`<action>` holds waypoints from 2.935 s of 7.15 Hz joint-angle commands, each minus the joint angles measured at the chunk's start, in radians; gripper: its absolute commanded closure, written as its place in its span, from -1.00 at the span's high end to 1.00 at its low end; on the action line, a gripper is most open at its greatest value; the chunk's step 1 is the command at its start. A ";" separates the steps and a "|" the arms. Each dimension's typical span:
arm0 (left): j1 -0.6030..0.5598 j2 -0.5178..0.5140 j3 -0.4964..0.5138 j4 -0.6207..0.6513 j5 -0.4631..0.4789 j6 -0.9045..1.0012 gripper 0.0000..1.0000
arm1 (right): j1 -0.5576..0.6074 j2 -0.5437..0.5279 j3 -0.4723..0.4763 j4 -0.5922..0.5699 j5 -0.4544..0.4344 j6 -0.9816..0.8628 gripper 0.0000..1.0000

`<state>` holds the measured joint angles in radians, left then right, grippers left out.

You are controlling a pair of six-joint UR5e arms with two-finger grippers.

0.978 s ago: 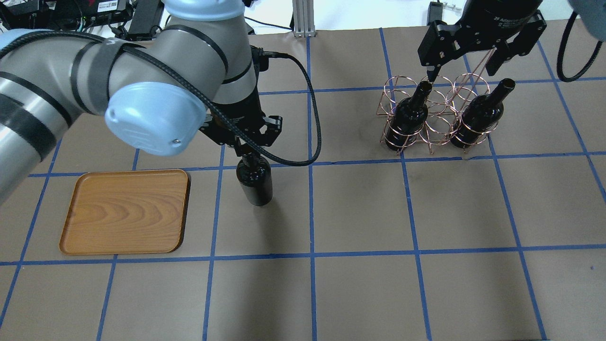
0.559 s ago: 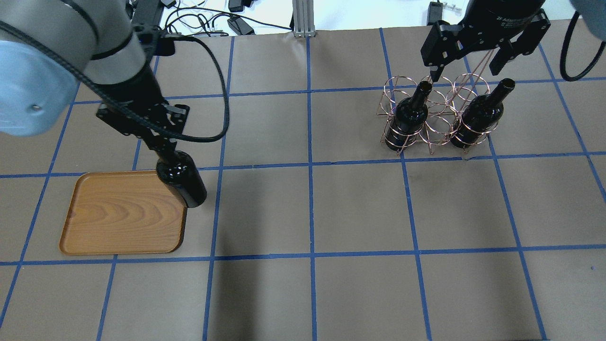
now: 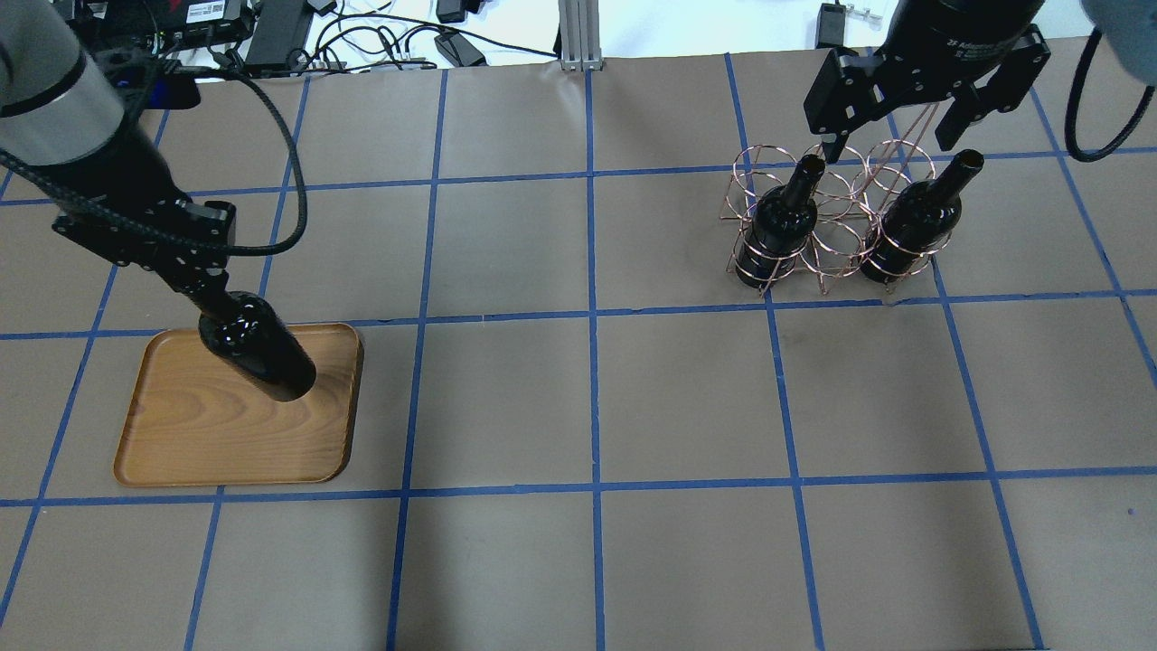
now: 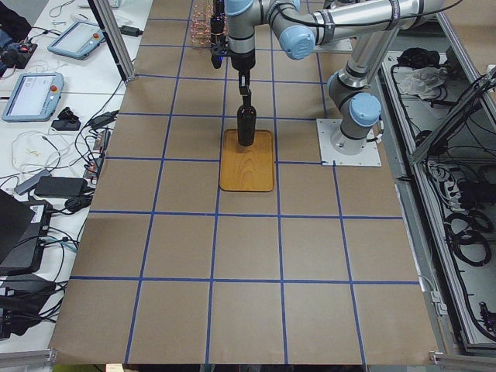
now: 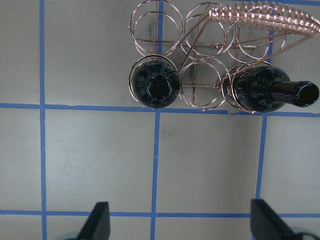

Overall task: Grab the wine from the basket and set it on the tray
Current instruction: 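Carry the bottle with the left gripper onto the wooden tray, then lower the bottle onto the tray, open the left gripper and withdraw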

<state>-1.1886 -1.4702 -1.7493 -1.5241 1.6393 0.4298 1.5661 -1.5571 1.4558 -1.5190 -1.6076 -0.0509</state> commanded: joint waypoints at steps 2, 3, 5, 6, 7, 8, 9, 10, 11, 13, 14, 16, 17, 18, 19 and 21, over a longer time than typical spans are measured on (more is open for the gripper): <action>0.113 -0.002 -0.050 0.047 -0.096 0.150 -1.00 | 0.000 -0.001 0.001 -0.003 0.000 -0.001 1.00; 0.118 -0.002 -0.055 0.042 -0.092 0.155 -1.00 | 0.000 -0.001 0.001 -0.001 0.000 0.000 1.00; 0.119 -0.004 -0.078 0.041 -0.024 0.149 -1.00 | 0.000 -0.001 0.001 -0.022 0.003 -0.001 1.00; 0.119 -0.004 -0.079 0.041 -0.024 0.149 -1.00 | 0.000 0.005 0.001 -0.059 0.003 -0.012 1.00; 0.119 -0.007 -0.078 0.041 -0.030 0.149 -1.00 | 0.000 0.006 0.003 -0.070 0.005 -0.004 1.00; 0.119 -0.009 -0.076 0.041 -0.038 0.150 -0.88 | 0.000 0.006 0.003 -0.069 0.003 -0.001 0.99; 0.121 -0.012 -0.076 0.044 -0.042 0.147 0.73 | 0.000 0.005 0.003 -0.069 0.002 -0.001 0.99; 0.121 -0.013 -0.064 0.048 -0.039 0.149 1.00 | 0.000 0.006 0.003 -0.069 0.005 -0.015 0.78; 0.121 -0.009 -0.059 0.055 -0.039 0.141 1.00 | 0.000 0.006 0.003 -0.067 0.000 -0.017 0.62; 0.075 0.007 0.058 -0.005 -0.055 0.018 1.00 | 0.000 0.006 0.003 -0.066 0.005 -0.017 0.18; -0.013 0.002 0.148 -0.090 -0.053 -0.114 1.00 | 0.000 0.006 0.003 -0.066 0.002 -0.018 -0.10; -0.211 -0.009 0.258 -0.200 -0.049 -0.425 1.00 | 0.000 0.006 0.003 -0.058 0.003 -0.018 -0.55; -0.297 -0.013 0.258 -0.233 -0.055 -0.513 1.00 | 0.000 0.006 0.003 -0.052 0.002 -0.018 -0.73; -0.360 -0.024 0.263 -0.235 -0.055 -0.548 1.00 | 0.000 0.003 0.003 -0.035 0.002 -0.018 -0.95; -0.381 -0.033 0.267 -0.235 -0.055 -0.559 1.00 | 0.000 0.003 0.003 -0.029 0.008 -0.018 -1.00; -0.419 -0.047 0.269 -0.234 -0.056 -0.632 1.00 | 0.003 0.005 0.003 -0.030 0.005 -0.004 0.22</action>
<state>-1.5787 -1.5084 -1.4824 -1.7588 1.5806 -0.1705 1.5678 -1.5534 1.4588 -1.5504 -1.6032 -0.0637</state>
